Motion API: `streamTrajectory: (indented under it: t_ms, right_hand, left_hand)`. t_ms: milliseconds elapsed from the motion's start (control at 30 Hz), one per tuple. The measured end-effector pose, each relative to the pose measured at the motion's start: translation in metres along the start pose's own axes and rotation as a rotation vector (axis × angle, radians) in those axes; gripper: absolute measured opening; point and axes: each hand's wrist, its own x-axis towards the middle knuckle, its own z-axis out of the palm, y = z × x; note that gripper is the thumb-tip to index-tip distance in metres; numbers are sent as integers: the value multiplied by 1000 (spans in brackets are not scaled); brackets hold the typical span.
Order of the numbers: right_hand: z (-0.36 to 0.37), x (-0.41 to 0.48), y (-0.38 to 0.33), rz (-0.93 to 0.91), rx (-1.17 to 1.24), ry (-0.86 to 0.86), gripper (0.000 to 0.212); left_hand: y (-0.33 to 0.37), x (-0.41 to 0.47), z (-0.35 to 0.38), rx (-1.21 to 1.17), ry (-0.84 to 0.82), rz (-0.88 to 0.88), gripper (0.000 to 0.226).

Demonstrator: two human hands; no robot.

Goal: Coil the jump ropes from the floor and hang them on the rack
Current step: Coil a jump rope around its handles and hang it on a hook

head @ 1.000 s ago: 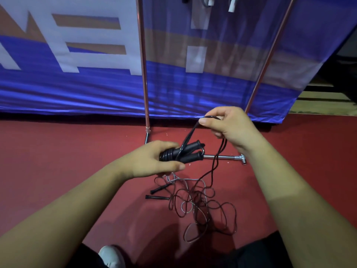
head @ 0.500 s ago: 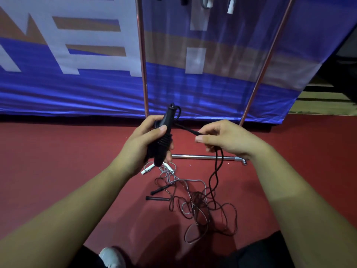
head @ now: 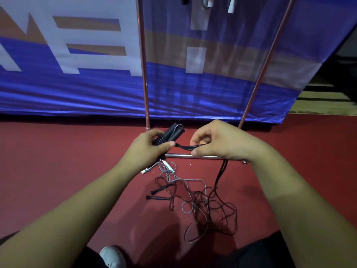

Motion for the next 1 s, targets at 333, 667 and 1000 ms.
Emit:
streamTrajectory:
  t_ms: [333,667,1000]
  right_hand:
    - [12,18,5,-40,87,298,13]
    - [9,25,27,100,383,307,16]
    - [2,15,35,243,494,45,9]
  left_hand:
    - [19,-13,2,254,-367,153,16]
    - [28,-23,9,-466,-584,38,29]
    - [24,-14,8,-871,-236,-43,25]
